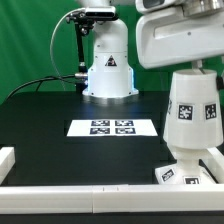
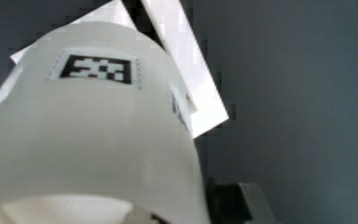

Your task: Assemble lamp

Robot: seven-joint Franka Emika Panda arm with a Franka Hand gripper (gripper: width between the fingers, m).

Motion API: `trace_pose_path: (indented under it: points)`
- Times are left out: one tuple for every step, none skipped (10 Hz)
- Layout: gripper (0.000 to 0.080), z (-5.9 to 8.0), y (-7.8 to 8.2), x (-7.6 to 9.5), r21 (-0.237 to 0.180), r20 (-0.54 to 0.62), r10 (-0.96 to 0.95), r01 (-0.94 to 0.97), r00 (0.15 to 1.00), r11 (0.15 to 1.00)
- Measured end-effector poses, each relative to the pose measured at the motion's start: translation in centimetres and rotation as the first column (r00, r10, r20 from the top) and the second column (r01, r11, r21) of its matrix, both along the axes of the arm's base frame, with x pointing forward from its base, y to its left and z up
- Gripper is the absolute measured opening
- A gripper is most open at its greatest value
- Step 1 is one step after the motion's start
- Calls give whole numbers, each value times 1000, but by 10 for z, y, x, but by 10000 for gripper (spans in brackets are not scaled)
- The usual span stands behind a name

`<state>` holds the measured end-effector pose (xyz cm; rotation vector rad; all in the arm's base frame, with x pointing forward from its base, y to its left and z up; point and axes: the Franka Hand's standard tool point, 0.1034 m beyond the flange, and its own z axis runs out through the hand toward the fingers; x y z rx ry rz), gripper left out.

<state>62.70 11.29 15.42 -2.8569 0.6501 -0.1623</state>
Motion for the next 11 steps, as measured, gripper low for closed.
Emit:
trace_pose_path:
  points:
    - [41, 2, -1, 1, 1, 2, -1, 1, 1000, 1000]
    - [41, 2, -2, 1, 1, 3, -2, 2, 1000, 1000]
    - [113, 1, -2, 0, 1, 1, -2, 2, 1000, 1000]
    - [113, 2, -2, 1, 1, 4, -2, 2, 1000, 1000]
    - [298, 3, -1, 2, 1, 8, -2, 2, 1000, 1000]
    - [433, 5, -1, 3, 2, 10, -2, 2, 1000, 1000]
    - [433, 12, -5, -1, 7, -13, 12, -12, 1000, 1000]
    - [610, 23, -16, -4, 9, -23, 44, -43, 999, 999]
    - [672, 29, -32, -4, 6, -20, 71, -71, 997, 997]
    - [672, 31, -40, -5, 7, -27, 63, -63, 998, 998]
    - [694, 30, -38, -5, 7, -26, 65, -64, 998, 998]
